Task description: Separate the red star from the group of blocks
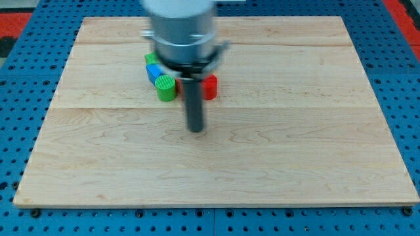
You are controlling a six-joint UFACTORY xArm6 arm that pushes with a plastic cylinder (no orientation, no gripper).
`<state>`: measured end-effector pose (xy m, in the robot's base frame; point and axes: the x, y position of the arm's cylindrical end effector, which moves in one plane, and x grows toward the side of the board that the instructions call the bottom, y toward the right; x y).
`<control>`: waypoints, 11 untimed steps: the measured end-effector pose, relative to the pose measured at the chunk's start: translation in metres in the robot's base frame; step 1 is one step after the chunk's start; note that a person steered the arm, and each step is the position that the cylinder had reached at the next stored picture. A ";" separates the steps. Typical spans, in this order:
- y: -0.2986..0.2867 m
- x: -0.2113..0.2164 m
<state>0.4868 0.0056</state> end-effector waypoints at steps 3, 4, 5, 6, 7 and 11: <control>0.052 -0.172; -0.023 -0.184; -0.067 -0.177; -0.072 -0.170; -0.049 -0.166; -0.021 -0.069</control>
